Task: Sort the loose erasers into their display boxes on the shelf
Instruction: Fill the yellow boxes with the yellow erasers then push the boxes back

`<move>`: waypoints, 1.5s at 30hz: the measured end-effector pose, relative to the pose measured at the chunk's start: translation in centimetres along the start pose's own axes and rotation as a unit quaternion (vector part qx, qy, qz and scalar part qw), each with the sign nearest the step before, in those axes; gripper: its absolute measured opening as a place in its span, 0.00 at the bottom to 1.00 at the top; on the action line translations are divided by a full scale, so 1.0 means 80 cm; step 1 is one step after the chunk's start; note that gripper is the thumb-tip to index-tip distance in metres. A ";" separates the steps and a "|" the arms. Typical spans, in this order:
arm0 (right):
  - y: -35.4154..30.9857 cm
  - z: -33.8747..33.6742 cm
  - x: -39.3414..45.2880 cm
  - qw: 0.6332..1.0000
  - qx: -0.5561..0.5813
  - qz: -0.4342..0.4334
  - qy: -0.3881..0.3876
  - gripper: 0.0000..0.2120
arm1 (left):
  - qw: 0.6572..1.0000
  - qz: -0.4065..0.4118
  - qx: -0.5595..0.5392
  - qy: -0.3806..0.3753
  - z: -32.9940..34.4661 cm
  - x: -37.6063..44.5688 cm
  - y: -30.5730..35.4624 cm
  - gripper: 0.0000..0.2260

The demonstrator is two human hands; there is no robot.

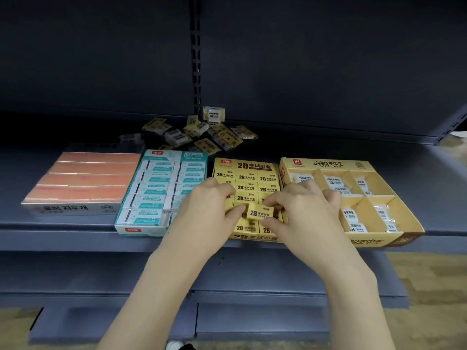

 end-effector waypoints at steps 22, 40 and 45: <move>0.003 0.004 0.002 0.999 0.033 -0.022 -0.022 0.15 | 0.931 0.200 0.241 -0.186 -0.014 0.024 -0.002 0.17; -0.014 0.006 0.013 0.999 0.038 -0.027 -0.001 0.11 | 0.975 0.142 0.141 -0.095 -0.019 0.021 -0.020 0.09; -0.018 0.006 0.015 0.999 0.030 -0.033 -0.016 0.12 | 0.971 0.151 0.154 -0.101 -0.021 0.022 -0.020 0.11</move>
Point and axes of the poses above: each hand's wrist, its own x-axis towards the middle knuckle, its own z-axis out of the palm, y = z × x, the point moved 4 cm from there along x, towards the middle knuckle, and after that the axes turned 4 degrees about -x, right-handed, at the moved point
